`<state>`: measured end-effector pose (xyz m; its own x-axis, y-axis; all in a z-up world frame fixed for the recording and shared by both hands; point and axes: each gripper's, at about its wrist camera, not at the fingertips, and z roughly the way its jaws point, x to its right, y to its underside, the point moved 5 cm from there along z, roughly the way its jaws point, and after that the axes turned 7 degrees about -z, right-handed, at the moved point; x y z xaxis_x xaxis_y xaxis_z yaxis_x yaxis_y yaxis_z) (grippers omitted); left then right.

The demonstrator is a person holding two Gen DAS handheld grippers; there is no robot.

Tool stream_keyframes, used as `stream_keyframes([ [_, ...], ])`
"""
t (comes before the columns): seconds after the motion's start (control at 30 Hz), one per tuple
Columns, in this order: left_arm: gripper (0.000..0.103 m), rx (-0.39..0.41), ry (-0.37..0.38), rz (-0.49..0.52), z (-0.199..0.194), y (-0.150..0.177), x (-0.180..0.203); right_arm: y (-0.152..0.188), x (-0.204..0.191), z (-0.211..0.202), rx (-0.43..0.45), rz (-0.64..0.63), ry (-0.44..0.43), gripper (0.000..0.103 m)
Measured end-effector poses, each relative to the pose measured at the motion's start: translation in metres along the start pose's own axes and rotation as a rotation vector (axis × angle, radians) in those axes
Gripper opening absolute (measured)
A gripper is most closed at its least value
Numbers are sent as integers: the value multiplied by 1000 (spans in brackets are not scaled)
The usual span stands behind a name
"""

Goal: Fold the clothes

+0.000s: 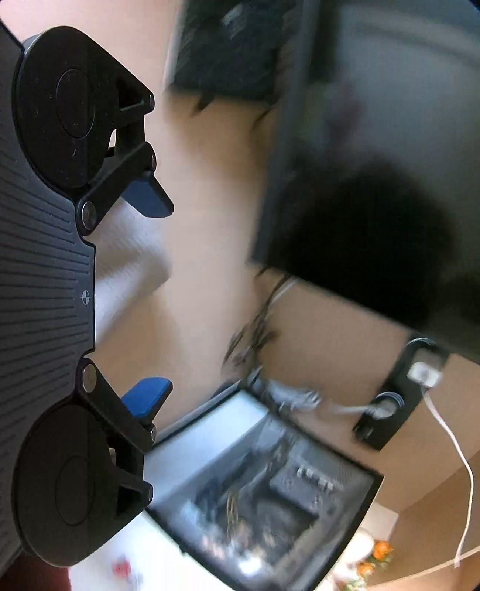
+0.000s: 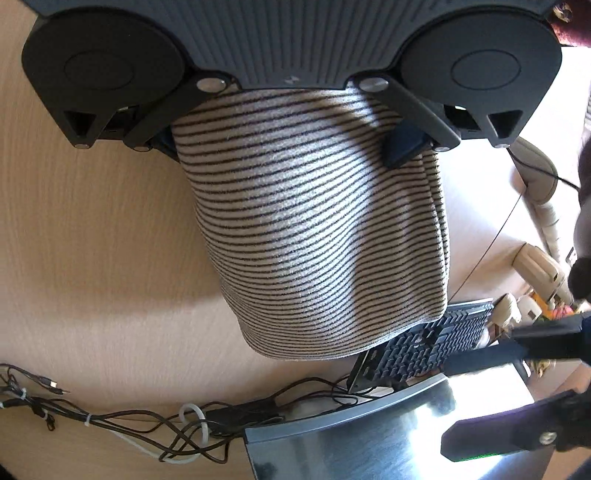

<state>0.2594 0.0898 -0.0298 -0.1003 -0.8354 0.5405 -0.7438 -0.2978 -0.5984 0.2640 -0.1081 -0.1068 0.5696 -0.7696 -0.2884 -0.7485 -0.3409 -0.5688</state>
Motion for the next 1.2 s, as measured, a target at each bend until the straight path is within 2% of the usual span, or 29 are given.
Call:
stream_keyframes([
  [0.1,97,-88,-43,-49,29,24,-25,2,0,-1,19,26,-5,103],
  [0.2,101,-76,-13,-28,32,28,-30,4,3,-2,42,63,-30,103],
  [0.3,103,-89,15,-55,34,27,-33,5,5,-3,50,80,-50,103],
  [0.47,103,-76,64,-113,27,25,-41,-7,4,-8,-33,35,-46,103],
  [0.6,103,-52,110,-226,15,19,-53,-18,-11,-33,78,-146,48,103],
  [0.63,103,-45,118,-274,9,16,-55,-18,-13,-28,66,-185,69,103],
  [0.67,103,-37,124,-330,1,12,-57,-15,-11,-16,15,-201,100,103],
  [0.7,103,-24,120,-362,-8,9,-58,-12,-9,-4,-38,-216,132,103],
  [0.77,103,10,100,-393,-28,5,-60,-7,-3,2,-46,-160,109,103],
  [0.83,103,-24,18,-397,-31,11,-63,-6,4,3,-48,-93,71,103],
  [0.9,103,-78,-56,-397,-28,20,-66,-7,6,4,-51,-90,55,103],
  [1.03,103,-154,-81,-375,-6,40,-61,-9,5,5,-60,-112,44,103],
  [1.17,103,-193,-33,-418,5,52,-67,-20,3,-13,-15,-166,61,103],
  [1.2,103,-197,-19,-433,8,55,-67,-25,5,-16,-8,-161,61,100],
])
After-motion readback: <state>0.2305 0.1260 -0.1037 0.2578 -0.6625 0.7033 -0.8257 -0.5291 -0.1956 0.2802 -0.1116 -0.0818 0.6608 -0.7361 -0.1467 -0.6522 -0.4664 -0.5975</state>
